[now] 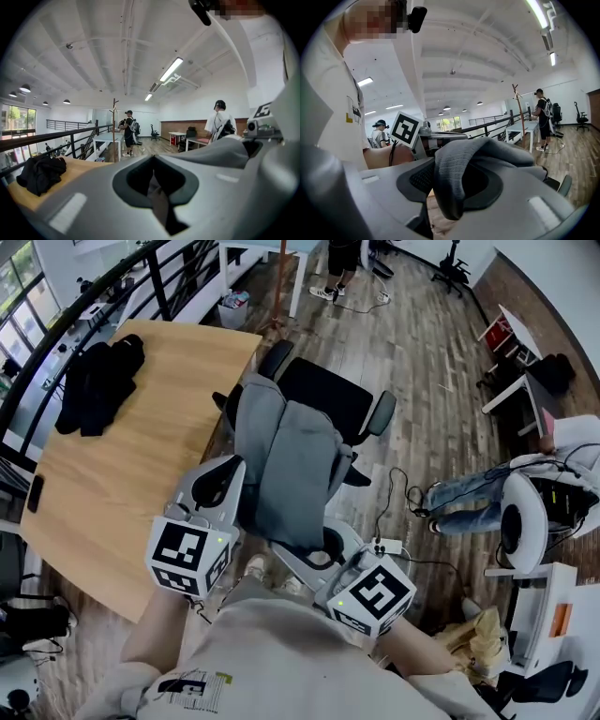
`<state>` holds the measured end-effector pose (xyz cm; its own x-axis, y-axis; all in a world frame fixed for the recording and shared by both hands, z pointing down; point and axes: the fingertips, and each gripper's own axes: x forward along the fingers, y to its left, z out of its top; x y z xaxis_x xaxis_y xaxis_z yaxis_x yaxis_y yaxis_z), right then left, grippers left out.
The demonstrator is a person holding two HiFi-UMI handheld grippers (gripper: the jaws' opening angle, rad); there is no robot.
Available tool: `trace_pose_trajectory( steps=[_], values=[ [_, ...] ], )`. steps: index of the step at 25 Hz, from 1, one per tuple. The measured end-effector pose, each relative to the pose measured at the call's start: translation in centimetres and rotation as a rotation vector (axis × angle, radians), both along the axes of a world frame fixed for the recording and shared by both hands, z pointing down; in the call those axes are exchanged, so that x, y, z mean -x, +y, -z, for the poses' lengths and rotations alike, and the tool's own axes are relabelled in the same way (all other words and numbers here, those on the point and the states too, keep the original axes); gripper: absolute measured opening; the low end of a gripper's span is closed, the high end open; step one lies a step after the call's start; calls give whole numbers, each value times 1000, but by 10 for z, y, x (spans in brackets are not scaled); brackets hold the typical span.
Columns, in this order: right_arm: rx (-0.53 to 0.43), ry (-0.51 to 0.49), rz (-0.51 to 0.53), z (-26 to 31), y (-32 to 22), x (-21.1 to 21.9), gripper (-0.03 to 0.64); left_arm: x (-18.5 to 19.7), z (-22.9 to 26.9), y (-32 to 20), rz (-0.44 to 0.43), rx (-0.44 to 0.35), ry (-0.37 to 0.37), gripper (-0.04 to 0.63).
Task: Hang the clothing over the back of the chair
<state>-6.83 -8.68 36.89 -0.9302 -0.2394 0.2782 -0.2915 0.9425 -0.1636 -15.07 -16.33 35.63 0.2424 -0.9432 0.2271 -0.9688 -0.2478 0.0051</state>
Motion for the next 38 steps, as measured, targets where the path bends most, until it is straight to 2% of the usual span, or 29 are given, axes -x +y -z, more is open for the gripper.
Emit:
trace_pose_trajectory(
  steps=[8,14,20,26,30,38],
  values=[
    [76,96,82,-56,9,3,150,-20,-46,26,0,89,17,3],
    [185,118,113,-92,8,6,150,-12,-58,37,49,120,39,3],
    [232,159,89,-123,1,14,150,-5,-68,47,81,136,40,3],
    [253,227,42,-158,-10,8,150,-23,-95,55,48,196,30,3],
    [231,266,16,-176,-15,6,150,-34,-106,57,28,217,31,3],
    [279,267,-44,-195,-29,2,150,-37,-131,54,27,264,36,3]
  ],
)
